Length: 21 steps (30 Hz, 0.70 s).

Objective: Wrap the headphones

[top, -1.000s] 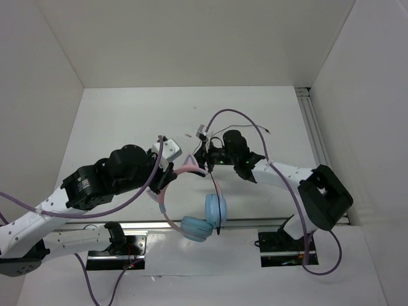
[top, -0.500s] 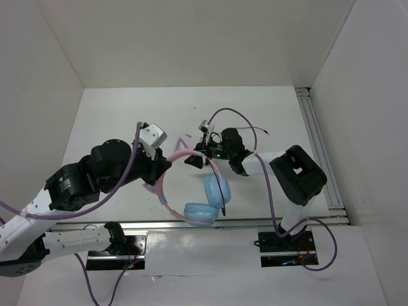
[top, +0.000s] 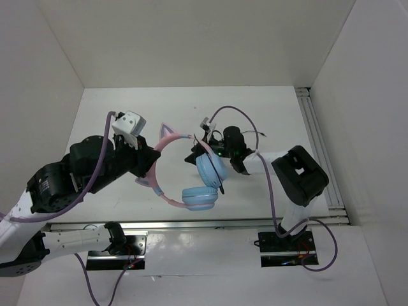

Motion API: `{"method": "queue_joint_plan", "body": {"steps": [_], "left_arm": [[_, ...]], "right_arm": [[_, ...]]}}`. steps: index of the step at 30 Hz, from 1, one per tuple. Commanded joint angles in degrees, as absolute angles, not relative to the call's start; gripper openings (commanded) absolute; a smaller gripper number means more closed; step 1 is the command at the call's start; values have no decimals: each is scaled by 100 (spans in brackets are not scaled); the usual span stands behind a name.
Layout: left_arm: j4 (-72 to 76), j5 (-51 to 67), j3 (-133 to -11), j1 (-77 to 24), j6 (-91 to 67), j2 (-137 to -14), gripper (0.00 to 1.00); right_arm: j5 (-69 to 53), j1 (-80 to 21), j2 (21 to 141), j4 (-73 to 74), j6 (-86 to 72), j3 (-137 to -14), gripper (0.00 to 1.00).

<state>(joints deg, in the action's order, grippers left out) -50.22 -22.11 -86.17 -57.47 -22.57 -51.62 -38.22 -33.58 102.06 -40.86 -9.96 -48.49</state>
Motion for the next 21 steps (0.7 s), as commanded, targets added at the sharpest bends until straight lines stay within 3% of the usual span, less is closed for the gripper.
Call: {"method": "queue_joint_plan", "body": {"steps": [1, 11, 21], "left_arm": [[-4641, -2566, -8956, -5766, -2602, -5098, 0], [-4746, -2751, -9114, -5766, -2707, -5098, 0], [-4851, -2575, -9343, -5766, -2944, -5036, 0]], "right_arm": [[-3666, -3331, 9573, -3992, -520, -4448, 76], [-2769, -3437, 8051, -3753, -9, -3261, 87], [-2830, -3437, 8797, -4033, 123, -3796, 87]]}}
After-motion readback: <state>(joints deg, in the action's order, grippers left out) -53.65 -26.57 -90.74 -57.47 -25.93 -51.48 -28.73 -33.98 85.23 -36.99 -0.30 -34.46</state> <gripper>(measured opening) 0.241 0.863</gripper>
